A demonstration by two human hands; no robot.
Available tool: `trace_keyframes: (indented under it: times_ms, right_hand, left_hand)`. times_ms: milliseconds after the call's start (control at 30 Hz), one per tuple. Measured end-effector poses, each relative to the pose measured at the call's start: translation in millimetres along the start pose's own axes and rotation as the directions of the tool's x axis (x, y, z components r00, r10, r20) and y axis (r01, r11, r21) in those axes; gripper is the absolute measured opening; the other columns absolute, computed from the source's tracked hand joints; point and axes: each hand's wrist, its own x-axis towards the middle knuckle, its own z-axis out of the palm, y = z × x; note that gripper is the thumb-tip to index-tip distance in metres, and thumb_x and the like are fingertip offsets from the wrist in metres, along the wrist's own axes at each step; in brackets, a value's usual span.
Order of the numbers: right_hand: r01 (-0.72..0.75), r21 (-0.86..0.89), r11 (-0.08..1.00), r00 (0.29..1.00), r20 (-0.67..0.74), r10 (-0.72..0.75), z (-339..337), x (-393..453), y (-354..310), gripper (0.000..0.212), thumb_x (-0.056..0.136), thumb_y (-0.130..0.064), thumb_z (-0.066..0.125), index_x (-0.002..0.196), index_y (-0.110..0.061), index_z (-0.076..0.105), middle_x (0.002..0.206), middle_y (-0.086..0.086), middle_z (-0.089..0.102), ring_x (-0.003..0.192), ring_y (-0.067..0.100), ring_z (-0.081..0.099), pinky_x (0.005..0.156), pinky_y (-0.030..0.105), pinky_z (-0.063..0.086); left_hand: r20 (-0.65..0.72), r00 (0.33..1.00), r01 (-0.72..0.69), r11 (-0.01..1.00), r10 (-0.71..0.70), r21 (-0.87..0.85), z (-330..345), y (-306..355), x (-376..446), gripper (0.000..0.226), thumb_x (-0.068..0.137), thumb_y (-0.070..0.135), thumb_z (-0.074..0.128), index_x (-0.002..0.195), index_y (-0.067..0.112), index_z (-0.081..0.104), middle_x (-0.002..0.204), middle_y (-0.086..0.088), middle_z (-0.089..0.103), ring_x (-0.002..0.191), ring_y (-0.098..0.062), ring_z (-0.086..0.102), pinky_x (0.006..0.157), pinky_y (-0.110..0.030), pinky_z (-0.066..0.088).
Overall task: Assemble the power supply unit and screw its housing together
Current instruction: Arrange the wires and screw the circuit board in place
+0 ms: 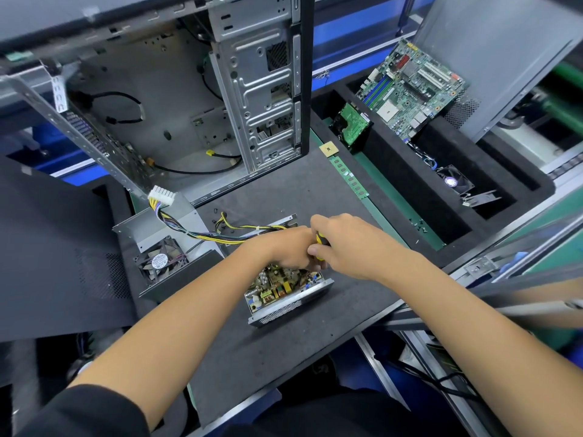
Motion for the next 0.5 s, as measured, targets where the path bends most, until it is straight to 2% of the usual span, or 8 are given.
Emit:
trace_keyframes:
  times_ms: [33,100,200,267,367,500]
  right_hand:
    - [0.012,0.009,1.0,1.0,0.001,-0.012,-1,-1,0,0.022,0.097,-0.033,0.05,0.088,-0.017,0.037,0.093,0.003,0.046,0.07,0.024,0.044,0.058,0.034,0.029]
    - [0.05,0.008,0.999,0.999,0.014,-0.05,-3,-2,-1,0.017,0.098,-0.027,0.048,0.089,-0.016,0.038,0.1,0.001,0.037,0.059,0.019,0.039,0.056,0.035,0.027]
    - [0.093,-0.056,0.994,0.995,0.05,-0.09,-4,-1,-2,0.009,0.092,-0.012,0.054,0.096,-0.015,0.047,0.096,-0.002,0.035,0.065,0.019,0.039,0.049,0.027,0.02]
    - [0.095,-0.099,0.991,0.995,0.038,-0.091,-4,1,-4,0.012,0.089,-0.012,0.058,0.098,-0.016,0.05,0.091,-0.001,0.039,0.073,0.019,0.039,0.052,0.024,0.021]
    - [0.07,-0.183,0.981,0.998,0.011,-0.069,-3,3,-10,0.014,0.093,-0.029,0.055,0.093,-0.017,0.047,0.092,0.006,0.053,0.083,0.028,0.053,0.063,0.031,0.034]
    - [0.025,-0.407,0.913,0.996,-0.064,-0.056,7,0,-16,0.033,0.099,-0.042,0.04,0.107,-0.012,0.051,0.098,0.01,0.063,0.088,0.032,0.062,0.059,0.032,0.032]
  left_hand:
    - [-0.007,1.0,0.001,1.0,-0.001,0.009,0,1,0,0.044,0.082,0.006,0.063,0.057,0.035,0.043,0.059,0.019,0.045,0.051,0.002,0.049,0.044,-0.005,0.033]
    - [-0.014,1.0,-0.001,1.0,0.001,0.023,1,-1,0,0.045,0.079,0.004,0.063,0.052,0.033,0.042,0.055,0.018,0.044,0.048,0.0,0.041,0.041,-0.007,0.032]
    - [-0.007,1.0,-0.01,0.999,0.01,0.048,3,-2,-2,0.018,0.084,0.014,0.066,0.072,0.023,0.055,0.067,0.018,0.045,0.056,0.001,0.042,0.05,-0.002,0.034]
    - [0.0,1.0,-0.027,0.999,0.027,0.042,4,-2,-4,0.008,0.085,0.014,0.066,0.084,0.019,0.059,0.068,0.02,0.046,0.057,0.003,0.048,0.053,-0.001,0.034]
    - [0.015,0.999,-0.035,0.998,0.034,0.046,3,-1,-6,0.018,0.084,0.008,0.064,0.076,0.023,0.057,0.065,0.022,0.045,0.055,0.004,0.049,0.05,-0.004,0.035]
    - [-0.031,0.999,-0.023,0.999,0.024,0.024,5,-2,-10,0.045,0.081,0.006,0.063,0.053,0.031,0.04,0.056,0.015,0.043,0.048,-0.003,0.038,0.044,-0.015,0.03]
